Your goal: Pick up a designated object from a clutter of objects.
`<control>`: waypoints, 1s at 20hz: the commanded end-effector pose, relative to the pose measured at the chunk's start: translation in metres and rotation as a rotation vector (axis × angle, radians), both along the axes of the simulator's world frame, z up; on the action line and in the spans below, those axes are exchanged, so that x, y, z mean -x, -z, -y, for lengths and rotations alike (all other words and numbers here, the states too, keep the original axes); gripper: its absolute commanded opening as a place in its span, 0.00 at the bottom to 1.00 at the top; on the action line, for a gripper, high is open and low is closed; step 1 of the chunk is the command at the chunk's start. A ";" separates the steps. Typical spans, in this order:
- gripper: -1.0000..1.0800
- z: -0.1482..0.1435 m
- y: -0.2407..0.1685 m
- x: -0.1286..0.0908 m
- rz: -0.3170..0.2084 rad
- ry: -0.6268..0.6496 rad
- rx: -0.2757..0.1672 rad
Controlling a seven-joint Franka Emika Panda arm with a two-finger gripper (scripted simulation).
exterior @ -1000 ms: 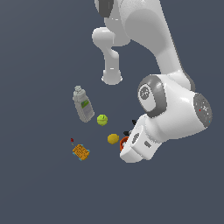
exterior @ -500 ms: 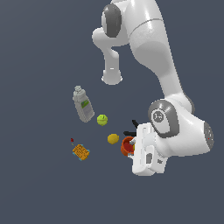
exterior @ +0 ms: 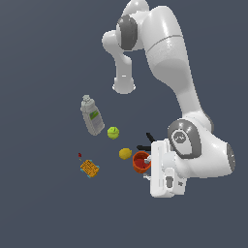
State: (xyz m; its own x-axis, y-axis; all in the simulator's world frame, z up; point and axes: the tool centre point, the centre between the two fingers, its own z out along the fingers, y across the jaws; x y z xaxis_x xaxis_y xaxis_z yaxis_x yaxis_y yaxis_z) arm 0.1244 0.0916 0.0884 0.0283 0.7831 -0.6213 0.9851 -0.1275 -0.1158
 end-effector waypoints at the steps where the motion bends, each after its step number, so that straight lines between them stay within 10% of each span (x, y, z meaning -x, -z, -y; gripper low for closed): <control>1: 0.62 0.000 0.000 0.000 0.000 0.000 0.000; 14: 0.62 0.018 0.024 0.005 -0.003 -0.005 0.001; 15: 0.00 0.018 0.024 0.005 -0.003 -0.005 0.001; 20: 0.00 0.018 0.024 0.005 -0.003 -0.005 0.001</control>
